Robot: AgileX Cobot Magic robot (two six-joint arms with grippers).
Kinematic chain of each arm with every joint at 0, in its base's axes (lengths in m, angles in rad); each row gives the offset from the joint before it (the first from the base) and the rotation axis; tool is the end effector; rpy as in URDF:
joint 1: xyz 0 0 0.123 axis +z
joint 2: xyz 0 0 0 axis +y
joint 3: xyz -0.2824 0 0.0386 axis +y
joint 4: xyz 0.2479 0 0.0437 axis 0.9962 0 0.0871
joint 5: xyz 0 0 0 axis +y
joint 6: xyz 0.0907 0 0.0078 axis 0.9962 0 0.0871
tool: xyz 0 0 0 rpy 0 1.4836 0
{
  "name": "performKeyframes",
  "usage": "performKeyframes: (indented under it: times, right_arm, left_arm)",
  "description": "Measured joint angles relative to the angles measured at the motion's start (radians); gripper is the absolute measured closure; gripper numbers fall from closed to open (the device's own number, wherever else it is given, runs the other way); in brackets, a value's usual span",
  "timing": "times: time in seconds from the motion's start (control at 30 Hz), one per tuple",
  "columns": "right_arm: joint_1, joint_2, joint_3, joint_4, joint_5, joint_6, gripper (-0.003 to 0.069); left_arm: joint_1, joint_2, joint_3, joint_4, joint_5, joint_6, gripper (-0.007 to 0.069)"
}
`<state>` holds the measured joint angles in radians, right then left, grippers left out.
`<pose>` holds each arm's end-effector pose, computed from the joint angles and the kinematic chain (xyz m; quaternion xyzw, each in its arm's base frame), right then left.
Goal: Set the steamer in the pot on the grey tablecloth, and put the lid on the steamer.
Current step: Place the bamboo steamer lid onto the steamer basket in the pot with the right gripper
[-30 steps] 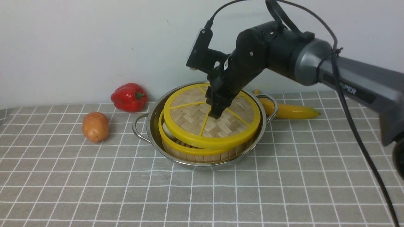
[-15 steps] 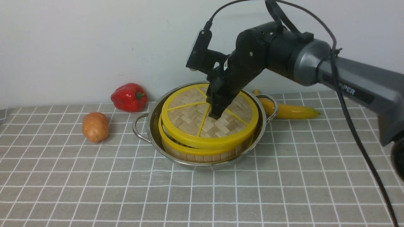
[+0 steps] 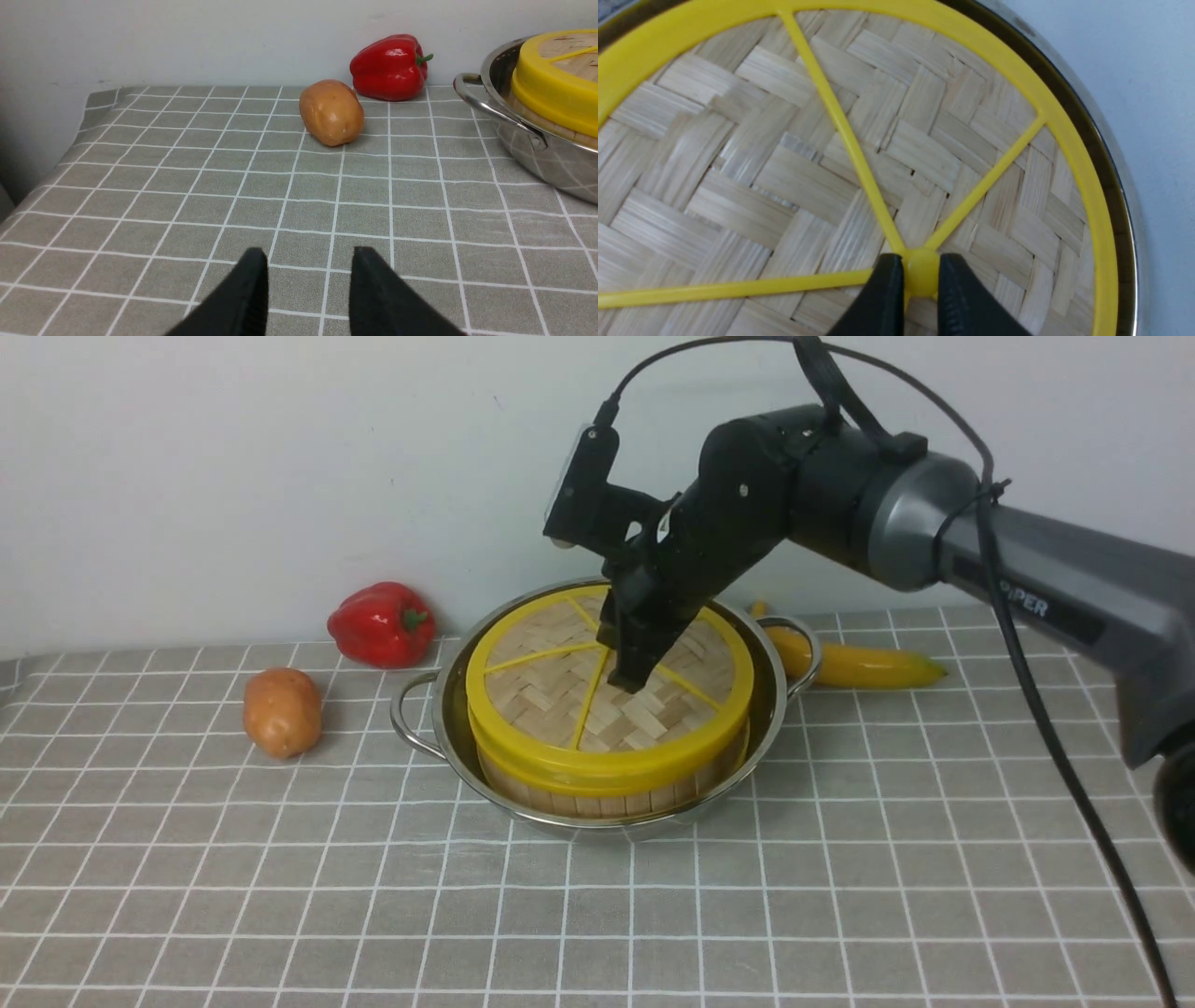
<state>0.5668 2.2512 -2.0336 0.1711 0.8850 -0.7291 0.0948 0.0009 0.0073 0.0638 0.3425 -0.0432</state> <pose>0.4214 0.2825 0.2310 -0.5513 0.7844 0.0560 0.2786 0.0533 0.0070 0.1797 -0.0374 0.7928 0.0424 0.6069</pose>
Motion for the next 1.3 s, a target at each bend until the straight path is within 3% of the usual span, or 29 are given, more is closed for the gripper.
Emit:
performKeyframes:
  times: [0.17, 0.7, 0.8, 1.13, 1.3]
  right_arm:
    - [0.003, -0.002, -0.001, 0.008, 0.0, -0.009, 0.0662]
    - [0.035, 0.005, -0.002, 0.004, 0.008, -0.031, 0.066]
    - [0.035, 0.0, -0.001, -0.011, 0.005, -0.012, 0.0644]
    - [0.035, -0.099, -0.002, -0.02, 0.018, 0.051, 0.0439]
    - [0.035, -0.062, -0.002, -0.029, 0.046, 0.109, 0.039]
  left_arm:
    - [0.0, 0.0, 0.0, 0.0, 0.0, 0.0, 0.0382]
    - [0.0, 0.0, 0.0, 0.0, 0.0, 0.0, 0.0382]
    - [0.0, 0.0, 0.0, 0.0, 0.0, 0.0, 0.0382]
    - [0.0, 0.0, 0.0, 0.0, 0.0, 0.0, 0.0382]
    - [0.0, 0.0, 0.0, 0.0, 0.0, 0.0, 0.0382]
